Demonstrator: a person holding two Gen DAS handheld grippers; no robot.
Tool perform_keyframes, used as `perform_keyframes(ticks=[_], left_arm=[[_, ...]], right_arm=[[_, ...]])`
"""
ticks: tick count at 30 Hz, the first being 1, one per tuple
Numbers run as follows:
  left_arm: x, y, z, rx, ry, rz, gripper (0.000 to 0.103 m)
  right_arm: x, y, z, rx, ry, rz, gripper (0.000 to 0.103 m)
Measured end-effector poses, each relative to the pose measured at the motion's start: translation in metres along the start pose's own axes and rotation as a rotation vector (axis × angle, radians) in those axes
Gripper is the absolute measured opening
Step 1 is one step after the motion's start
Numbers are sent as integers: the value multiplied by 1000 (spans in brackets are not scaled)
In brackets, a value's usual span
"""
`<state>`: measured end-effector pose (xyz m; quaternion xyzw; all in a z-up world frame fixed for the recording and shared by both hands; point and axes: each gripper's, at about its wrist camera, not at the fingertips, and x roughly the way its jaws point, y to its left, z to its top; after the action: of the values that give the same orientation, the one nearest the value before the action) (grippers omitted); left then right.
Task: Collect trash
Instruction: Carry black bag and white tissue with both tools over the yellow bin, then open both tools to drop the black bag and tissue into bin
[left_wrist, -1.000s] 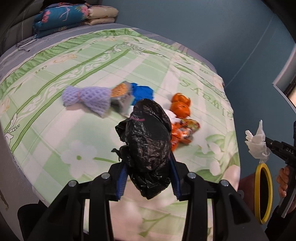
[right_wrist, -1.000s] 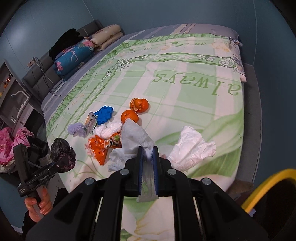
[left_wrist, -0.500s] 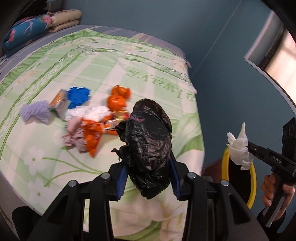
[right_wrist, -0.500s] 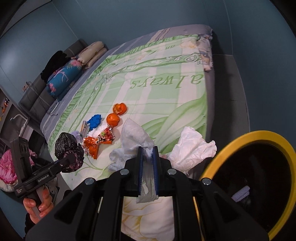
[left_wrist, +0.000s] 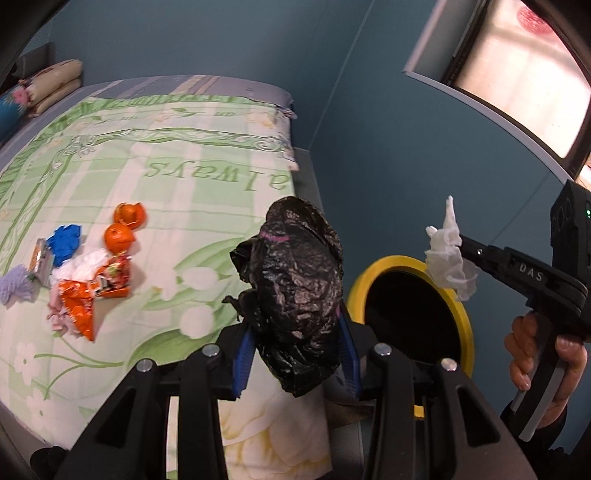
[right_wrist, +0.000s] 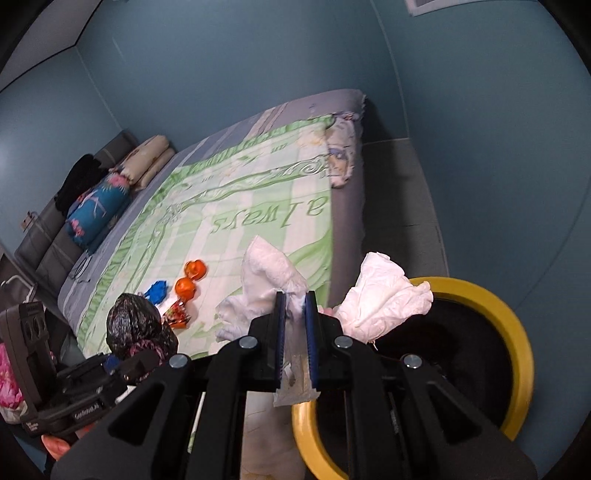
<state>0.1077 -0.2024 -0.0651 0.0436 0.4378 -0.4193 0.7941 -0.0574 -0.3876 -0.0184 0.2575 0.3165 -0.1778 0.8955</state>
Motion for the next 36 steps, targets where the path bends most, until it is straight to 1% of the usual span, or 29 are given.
perform_keyframes(ticks=[8,12,20,23,26,32,36], left_arm=[[28,-48,-4,83,52,-65,37],[45,-69,-12,135,84,-85,37],[74,-91,-29,191,153,-114,38],[80,-98,-35,207,174,-112,38],[86,-104,-40,221,192,-131,38],[86,-117,-57,264,206,-161,38],[88,-122,-60,276,216,-170,40]], right_arm=[[-21,-47,-4,91,-47,-78,10],[-18,-65,-7,125,-49,-103,10],[-9,-84,-17,144,-36,-147,10],[-4,-92,-19,163,-25,-143,10],[-1,-100,-21,178,-21,-154,10],[0,-108,-23,195,-16,-148,11],[-2,-109,-24,199,-16,-144,11]])
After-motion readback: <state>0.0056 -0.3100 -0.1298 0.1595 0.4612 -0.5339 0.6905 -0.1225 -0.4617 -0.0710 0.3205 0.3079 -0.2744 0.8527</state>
